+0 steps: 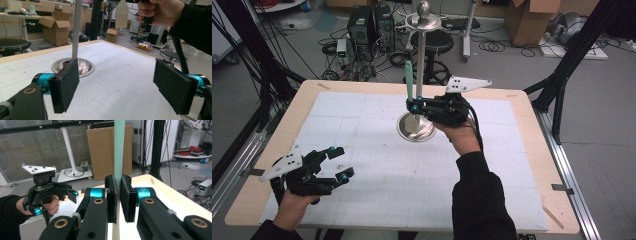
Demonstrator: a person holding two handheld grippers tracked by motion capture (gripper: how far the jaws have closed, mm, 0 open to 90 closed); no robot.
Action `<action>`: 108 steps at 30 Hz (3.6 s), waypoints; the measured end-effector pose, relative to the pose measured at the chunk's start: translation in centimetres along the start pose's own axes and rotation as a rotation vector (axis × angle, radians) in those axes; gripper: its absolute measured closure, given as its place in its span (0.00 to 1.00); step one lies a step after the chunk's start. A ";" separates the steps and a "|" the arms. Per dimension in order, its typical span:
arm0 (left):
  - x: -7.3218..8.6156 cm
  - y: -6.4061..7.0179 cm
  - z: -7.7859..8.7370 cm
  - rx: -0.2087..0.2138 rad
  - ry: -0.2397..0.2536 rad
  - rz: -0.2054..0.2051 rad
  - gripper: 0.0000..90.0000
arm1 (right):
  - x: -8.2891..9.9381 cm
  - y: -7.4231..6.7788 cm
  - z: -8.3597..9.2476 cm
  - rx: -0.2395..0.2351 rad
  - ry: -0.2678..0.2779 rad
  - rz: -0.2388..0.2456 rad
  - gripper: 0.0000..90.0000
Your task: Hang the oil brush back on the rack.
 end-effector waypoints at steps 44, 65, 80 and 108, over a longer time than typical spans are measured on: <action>0.0 -0.6 0.4 -0.017 0.027 0.028 0.24 | -4.1 4.8 1.1 0.008 0.001 -0.057 0.94; 0.0 -0.7 0.4 -0.018 0.026 0.034 0.24 | -4.0 5.7 0.6 -0.003 -0.009 -0.075 0.94; 0.1 -0.7 0.4 -0.017 0.028 0.036 0.24 | -4.0 5.7 0.3 -0.016 -0.026 -0.089 0.94; 0.7 -1.0 0.0 -0.035 0.005 0.037 0.23 | 3.3 2.2 6.5 0.444 0.038 -0.016 0.20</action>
Point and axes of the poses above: each handheld gripper's, and its own axes: z roughly backward along the jaws, x roughly out of its underside, y roughly to its right, the point moved 2 cm from there along -z, roughly forward along the jaws, and after that the axes turned 12 degrees about -z, right-handed, at the moved point
